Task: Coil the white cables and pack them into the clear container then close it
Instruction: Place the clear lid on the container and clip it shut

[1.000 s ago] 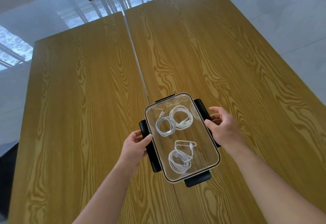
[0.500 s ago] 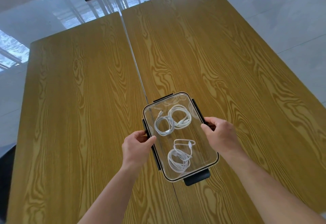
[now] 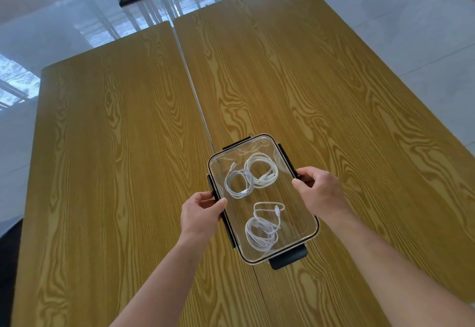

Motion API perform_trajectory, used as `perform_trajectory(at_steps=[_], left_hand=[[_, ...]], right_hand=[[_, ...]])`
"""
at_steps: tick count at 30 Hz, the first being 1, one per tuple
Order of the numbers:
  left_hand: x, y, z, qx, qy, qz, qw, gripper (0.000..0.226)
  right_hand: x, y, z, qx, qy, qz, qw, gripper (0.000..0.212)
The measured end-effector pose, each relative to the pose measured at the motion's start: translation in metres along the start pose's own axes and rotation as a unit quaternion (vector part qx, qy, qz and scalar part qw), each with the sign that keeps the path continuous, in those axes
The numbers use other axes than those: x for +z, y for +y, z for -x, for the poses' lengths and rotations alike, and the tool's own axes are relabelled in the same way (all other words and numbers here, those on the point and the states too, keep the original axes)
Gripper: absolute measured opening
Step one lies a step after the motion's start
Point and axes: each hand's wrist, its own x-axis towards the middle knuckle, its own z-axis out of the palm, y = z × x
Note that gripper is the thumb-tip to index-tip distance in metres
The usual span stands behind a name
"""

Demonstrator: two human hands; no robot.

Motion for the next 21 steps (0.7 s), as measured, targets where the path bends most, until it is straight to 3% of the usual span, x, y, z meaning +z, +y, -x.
perform_trajectory(at_steps=[7, 10, 13, 17, 21], left_hand=[[-0.004, -0.001, -0.004, -0.072, -0.025, 0.097, 0.992, 0.035], [-0.003, 0.002, -0.004, -0.077, -0.043, 0.11, 0.99, 0.027], [-0.003, 0.0, -0.005, -0.086, -0.051, 0.123, 0.987, 0.021], [-0.005, 0.002, -0.009, -0.101, -0.068, 0.137, 0.983, 0.028], [-0.015, 0.008, -0.018, -0.084, -0.081, 0.079, 0.99, 0.049]], right_hand=[[-0.003, 0.001, -0.012, 0.089, -0.041, -0.122, 0.988, 0.018], [-0.005, 0.001, -0.019, 0.128, -0.04, -0.189, 0.973, 0.029], [-0.005, 0.001, -0.021, 0.141, -0.05, -0.221, 0.964, 0.025], [-0.005, 0.0, -0.021, 0.134, -0.053, -0.228, 0.963, 0.016], [-0.007, 0.005, -0.012, 0.108, -0.046, -0.148, 0.982, 0.017]])
